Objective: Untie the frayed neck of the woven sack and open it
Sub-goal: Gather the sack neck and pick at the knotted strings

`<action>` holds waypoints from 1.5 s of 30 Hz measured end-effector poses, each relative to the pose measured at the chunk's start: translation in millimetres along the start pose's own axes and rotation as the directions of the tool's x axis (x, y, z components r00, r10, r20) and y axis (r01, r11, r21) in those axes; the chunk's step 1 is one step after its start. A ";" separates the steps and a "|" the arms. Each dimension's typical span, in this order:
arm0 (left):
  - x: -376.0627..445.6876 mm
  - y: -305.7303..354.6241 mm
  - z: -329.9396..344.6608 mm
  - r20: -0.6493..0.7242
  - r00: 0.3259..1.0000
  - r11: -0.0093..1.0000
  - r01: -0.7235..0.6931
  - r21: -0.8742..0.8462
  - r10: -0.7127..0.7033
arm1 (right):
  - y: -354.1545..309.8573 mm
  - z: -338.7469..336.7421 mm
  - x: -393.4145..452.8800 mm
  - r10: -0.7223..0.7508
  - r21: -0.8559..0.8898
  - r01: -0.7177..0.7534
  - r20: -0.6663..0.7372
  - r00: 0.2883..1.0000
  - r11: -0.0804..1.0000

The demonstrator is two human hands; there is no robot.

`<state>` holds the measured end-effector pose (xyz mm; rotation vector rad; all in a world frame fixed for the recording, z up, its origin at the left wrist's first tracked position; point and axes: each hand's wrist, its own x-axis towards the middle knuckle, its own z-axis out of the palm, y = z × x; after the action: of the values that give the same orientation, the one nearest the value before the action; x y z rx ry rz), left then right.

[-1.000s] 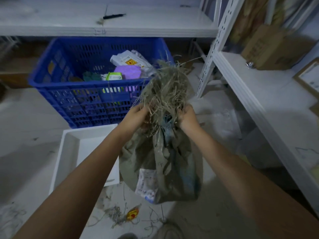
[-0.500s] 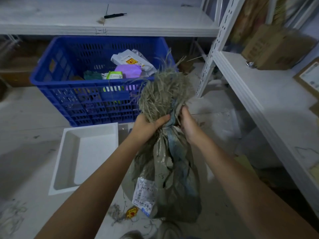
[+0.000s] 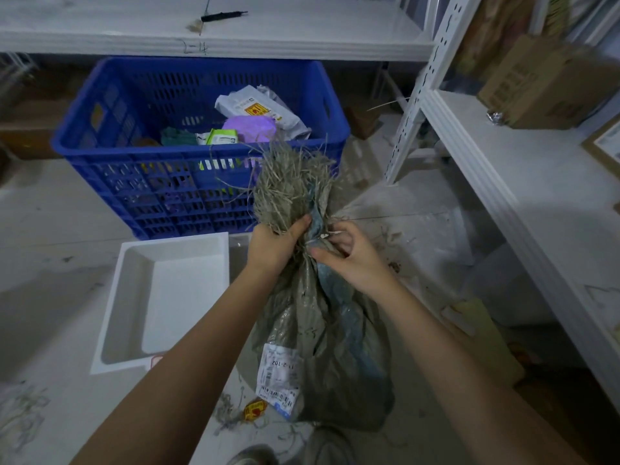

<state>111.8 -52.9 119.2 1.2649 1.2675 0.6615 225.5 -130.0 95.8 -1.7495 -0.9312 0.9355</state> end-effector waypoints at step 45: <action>6.0 4.6 -4.7 -0.004 0.979 0.958 -0.197 0.208 0.202 | -10.9 2.3 -10.4 -0.093 -0.111 0.061 -0.303 0.949 0.992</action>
<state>110.2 -44.8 122.3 1.5756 1.2635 0.7042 216.9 -135.1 107.3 -1.8643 -0.8461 0.5514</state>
